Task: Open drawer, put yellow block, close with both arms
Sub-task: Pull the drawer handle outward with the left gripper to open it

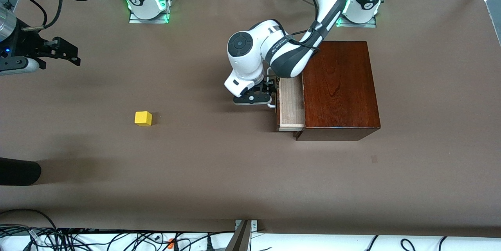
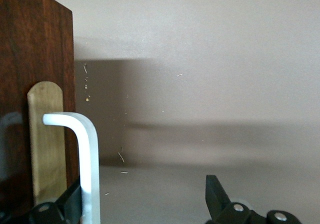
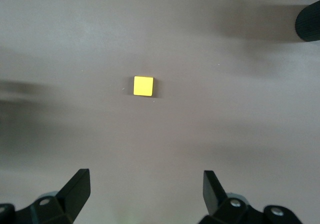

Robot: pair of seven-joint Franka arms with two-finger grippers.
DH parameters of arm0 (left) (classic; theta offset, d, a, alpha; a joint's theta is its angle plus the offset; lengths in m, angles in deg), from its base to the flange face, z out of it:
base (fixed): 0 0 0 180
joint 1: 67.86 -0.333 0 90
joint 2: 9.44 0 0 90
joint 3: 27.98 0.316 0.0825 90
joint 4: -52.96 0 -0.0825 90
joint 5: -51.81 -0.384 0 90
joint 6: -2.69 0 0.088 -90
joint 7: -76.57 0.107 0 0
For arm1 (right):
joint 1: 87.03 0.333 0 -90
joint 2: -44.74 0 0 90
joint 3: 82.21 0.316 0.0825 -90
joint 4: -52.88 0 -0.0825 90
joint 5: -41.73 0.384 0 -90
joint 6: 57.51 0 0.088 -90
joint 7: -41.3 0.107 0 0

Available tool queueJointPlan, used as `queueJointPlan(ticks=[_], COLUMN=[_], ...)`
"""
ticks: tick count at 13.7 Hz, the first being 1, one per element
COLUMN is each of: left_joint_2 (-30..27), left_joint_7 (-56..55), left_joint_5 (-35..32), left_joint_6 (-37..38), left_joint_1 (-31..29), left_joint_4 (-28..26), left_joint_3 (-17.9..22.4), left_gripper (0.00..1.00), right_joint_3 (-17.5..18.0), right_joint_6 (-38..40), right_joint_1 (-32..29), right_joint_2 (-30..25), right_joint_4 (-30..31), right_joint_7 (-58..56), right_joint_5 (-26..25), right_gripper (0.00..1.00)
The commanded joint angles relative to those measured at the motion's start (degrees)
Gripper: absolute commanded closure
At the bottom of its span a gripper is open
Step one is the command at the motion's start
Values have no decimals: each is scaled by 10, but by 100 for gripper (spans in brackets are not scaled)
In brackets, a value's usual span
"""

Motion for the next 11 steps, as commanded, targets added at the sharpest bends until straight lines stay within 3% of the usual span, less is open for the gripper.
queueJointPlan(ticks=[1, 7, 11], left_joint_2=[10, -17, -76], left_joint_7=[-9, 9, 115], left_joint_5=[29, 32, 41], left_joint_6=[7, 106, 179], left_joint_1=[5, 1, -29], left_joint_4=[31, 78, 78], left_joint_3=[-8, -8, -7], left_gripper=[0, 0, 0], right_joint_3=[2, 1, 3], right_joint_6=[10, 4, 3], right_joint_1=[-6, -7, -4], right_joint_2=[6, 7, 42], right_joint_4=[-15, -15, -15], right_joint_7=[-7, 0, -3], right_joint_5=[3, 4, -1], right_gripper=[0, 0, 0])
